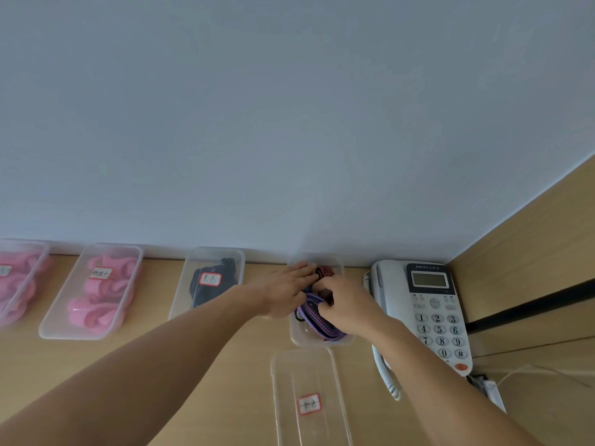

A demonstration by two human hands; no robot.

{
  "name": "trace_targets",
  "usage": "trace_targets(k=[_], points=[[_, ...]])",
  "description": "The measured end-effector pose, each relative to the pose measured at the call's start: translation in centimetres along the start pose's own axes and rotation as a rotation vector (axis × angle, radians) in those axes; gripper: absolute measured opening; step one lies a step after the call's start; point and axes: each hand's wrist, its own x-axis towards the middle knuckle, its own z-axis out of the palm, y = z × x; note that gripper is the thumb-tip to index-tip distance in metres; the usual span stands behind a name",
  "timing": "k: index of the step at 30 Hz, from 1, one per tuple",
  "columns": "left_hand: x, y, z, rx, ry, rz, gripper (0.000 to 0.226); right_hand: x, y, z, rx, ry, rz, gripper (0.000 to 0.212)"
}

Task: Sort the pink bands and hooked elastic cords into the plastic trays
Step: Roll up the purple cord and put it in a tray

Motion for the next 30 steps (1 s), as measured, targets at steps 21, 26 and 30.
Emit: trace_targets(k=[21, 26, 30], points=[[-0.5, 1.3, 0.2, -0.011, 0.106, -0.060, 0.053, -0.6, -0.3, 1.2, -0.008, 0.251, 0.325, 0.008], [-0.4, 1.4, 0.3, 0.054, 0.129, -0.055, 0.050, -0.9, -0.7, 0.1, -0.283, 0.266, 0.204, 0.022], [-0.4, 1.3, 0.0, 0.028, 0.151, -0.011, 0.049, -0.5, -0.2, 0.0, -0.044, 0.177, 0.032, 0.035]])
